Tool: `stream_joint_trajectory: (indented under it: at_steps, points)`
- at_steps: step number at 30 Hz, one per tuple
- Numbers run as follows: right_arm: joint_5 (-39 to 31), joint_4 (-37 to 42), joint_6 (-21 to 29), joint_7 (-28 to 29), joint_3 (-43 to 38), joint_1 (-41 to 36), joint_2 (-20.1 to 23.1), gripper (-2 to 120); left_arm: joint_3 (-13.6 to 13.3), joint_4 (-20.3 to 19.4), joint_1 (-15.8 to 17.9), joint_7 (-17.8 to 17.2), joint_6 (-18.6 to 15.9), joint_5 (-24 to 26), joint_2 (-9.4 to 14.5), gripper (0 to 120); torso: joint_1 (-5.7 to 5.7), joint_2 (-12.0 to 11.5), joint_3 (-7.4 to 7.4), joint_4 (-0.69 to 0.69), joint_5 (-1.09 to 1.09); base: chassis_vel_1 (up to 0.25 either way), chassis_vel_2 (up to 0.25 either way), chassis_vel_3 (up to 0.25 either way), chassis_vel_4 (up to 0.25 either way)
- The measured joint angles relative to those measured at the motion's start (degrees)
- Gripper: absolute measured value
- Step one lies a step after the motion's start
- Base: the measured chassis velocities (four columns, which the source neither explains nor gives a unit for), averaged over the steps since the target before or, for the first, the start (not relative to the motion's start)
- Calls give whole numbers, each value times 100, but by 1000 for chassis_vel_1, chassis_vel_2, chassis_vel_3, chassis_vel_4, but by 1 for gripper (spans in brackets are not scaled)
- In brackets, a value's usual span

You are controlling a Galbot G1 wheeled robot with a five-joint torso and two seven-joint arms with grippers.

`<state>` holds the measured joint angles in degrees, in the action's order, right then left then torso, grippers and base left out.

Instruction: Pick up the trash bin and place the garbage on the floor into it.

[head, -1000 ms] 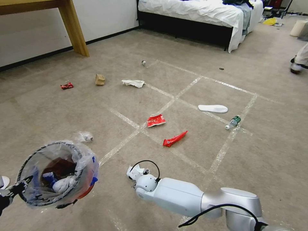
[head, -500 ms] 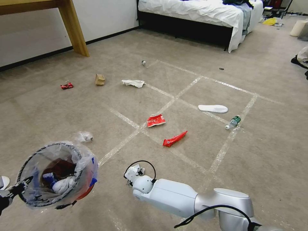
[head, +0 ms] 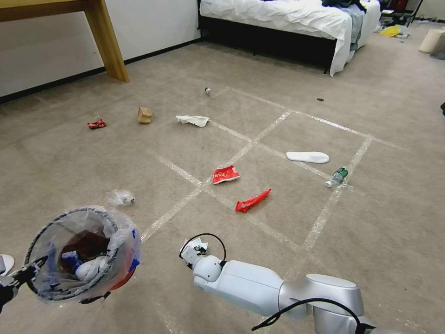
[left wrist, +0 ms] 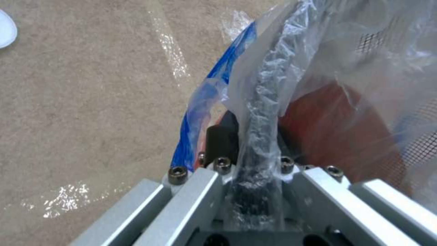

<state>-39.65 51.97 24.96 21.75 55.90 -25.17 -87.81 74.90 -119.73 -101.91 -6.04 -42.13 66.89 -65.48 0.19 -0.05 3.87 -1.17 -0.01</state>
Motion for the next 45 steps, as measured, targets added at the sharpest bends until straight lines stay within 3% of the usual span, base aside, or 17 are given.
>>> stream_joint_trajectory:
  at_steps: [1,5,15,18,19,20,23,31,38,45]
  points:
    - [0,0,0,0,0,0,0,20,0,0,0,0,0,0,0,1,0,0,0,0,0,0,0,0,0]
    - [0,91,-8,4,-10,-1,68,1,-24,3,20,1,0,-25,-6,1,0,0,0,0,0,0,0,0,0]
    - [-119,778,-11,74,-443,63,391,0,-45,-12,39,-18,0,-28,12,1,0,0,0,0,0,0,0,0,0]
    - [-216,1345,-7,94,-810,212,527,0,-50,-35,63,-48,0,-4,44,1,0,0,0,0,0,0,0,0,0]
    - [-572,2107,77,170,-1248,433,598,0,-74,-63,106,-89,0,24,59,1,0,0,1,0,0,0,0,0,0]
    - [-572,2107,77,170,-1248,433,598,0,-74,-63,106,-89,0,24,59,1,0,0,1,0,0,0,0,0,0]
    - [-1248,3072,91,175,-1729,949,613,0,-108,-88,168,-143,0,45,70,1,0,0,1,1,0,0,0,0,0]
    - [-2586,4397,6,-165,-2021,1836,580,0,-140,-92,267,-303,0,158,159,1,0,0,0,1,-1,0,0,0,0]
    - [-3875,5179,411,7,-1802,2078,584,0,-208,-78,347,-538,0,318,314,1,0,0,0,0,0,0,0,0,0]
    - [-4340,5368,716,348,-1333,2114,581,0,-240,-63,360,-579,0,343,368,1,0,0,0,0,-1,0,0,0,0]
